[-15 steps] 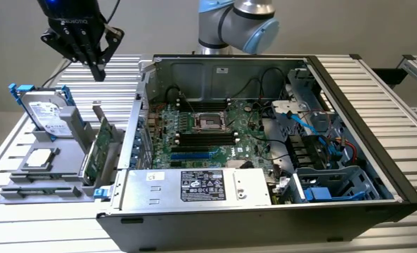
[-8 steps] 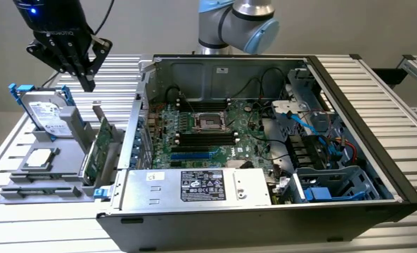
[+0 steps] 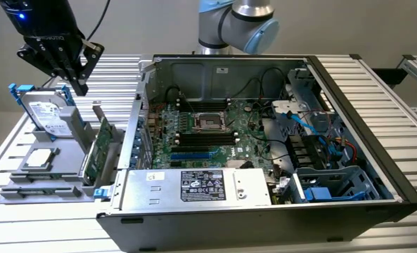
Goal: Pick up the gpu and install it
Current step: 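Reach for the gpu, then pick up the gpu and move the gpu toward the slot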
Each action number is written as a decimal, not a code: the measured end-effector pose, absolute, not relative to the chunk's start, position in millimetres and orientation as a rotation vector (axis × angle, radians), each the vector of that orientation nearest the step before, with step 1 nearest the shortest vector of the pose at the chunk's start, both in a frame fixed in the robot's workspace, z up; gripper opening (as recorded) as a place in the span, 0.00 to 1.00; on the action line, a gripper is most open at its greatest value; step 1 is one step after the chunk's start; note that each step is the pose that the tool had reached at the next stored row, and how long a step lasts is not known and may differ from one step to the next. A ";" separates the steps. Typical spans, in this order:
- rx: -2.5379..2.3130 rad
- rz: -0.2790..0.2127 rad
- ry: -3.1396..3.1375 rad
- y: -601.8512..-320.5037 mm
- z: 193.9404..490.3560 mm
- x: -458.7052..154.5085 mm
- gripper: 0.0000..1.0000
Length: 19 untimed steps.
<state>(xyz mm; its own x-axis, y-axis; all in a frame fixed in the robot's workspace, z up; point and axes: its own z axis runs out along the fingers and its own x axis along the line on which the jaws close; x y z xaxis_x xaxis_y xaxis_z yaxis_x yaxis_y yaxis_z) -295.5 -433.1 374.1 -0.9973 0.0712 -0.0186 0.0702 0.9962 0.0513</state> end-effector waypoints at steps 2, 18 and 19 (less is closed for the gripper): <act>0.110 0.079 3.118 -433.1 374.2 -295.5 0.11; 0.110 0.079 3.118 -433.1 374.1 -298.8 0.11; 0.110 0.079 3.118 -433.2 374.1 -299.5 0.12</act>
<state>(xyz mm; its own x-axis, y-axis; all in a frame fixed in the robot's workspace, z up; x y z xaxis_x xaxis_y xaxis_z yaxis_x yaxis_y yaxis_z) -299.5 -433.2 374.1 -0.9973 0.0712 -0.0185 0.0702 0.9962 0.0511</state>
